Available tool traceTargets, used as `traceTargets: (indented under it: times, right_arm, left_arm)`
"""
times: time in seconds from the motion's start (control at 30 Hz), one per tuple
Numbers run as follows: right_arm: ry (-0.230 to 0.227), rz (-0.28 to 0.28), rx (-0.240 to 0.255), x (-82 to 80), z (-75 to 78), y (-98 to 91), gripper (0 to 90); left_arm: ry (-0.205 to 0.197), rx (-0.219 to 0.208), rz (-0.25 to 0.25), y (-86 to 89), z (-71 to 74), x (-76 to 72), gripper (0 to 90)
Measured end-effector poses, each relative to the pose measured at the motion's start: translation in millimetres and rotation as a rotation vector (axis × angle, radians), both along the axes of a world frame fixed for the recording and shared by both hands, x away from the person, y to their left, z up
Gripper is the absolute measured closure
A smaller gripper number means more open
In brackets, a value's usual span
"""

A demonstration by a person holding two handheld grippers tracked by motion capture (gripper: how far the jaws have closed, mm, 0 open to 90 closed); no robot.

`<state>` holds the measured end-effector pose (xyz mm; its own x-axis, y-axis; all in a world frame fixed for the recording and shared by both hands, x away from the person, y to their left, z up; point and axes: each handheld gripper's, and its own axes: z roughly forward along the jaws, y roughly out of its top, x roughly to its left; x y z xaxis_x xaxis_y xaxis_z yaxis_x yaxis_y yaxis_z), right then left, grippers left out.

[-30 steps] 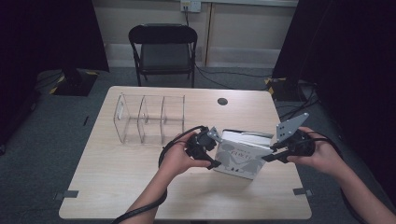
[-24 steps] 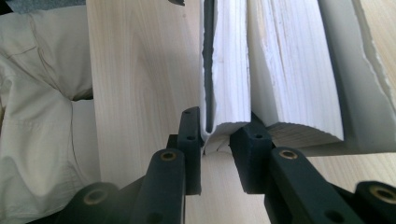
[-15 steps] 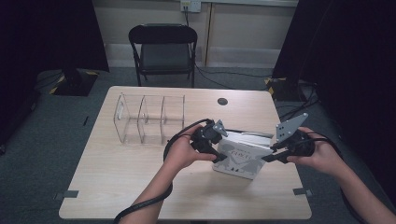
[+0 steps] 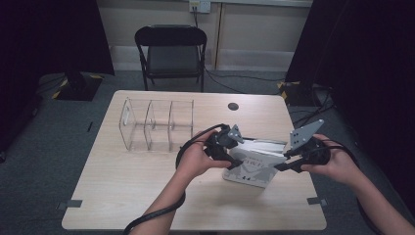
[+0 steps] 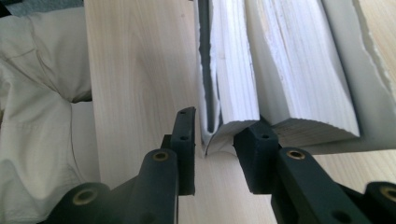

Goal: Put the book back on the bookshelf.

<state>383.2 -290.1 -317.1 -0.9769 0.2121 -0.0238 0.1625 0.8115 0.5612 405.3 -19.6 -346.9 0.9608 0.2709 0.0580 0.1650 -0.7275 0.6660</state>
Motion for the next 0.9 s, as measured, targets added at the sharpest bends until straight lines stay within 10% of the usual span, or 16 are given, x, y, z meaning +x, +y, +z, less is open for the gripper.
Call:
traceTargets:
  times: [0.67, 0.9]
  right_arm:
    - [-0.007, -0.057, 0.037, 2.9, -5.8, -13.7, 66.3]
    - [-0.012, -0.059, 0.042, 3.5, -6.4, -13.5, 65.6]
  left_arm:
    - [0.063, 0.117, 0.014, -14.3, 12.8, -20.0, 48.7]
    - [0.056, 0.084, 0.007, -27.3, 13.7, -14.3, 44.4]
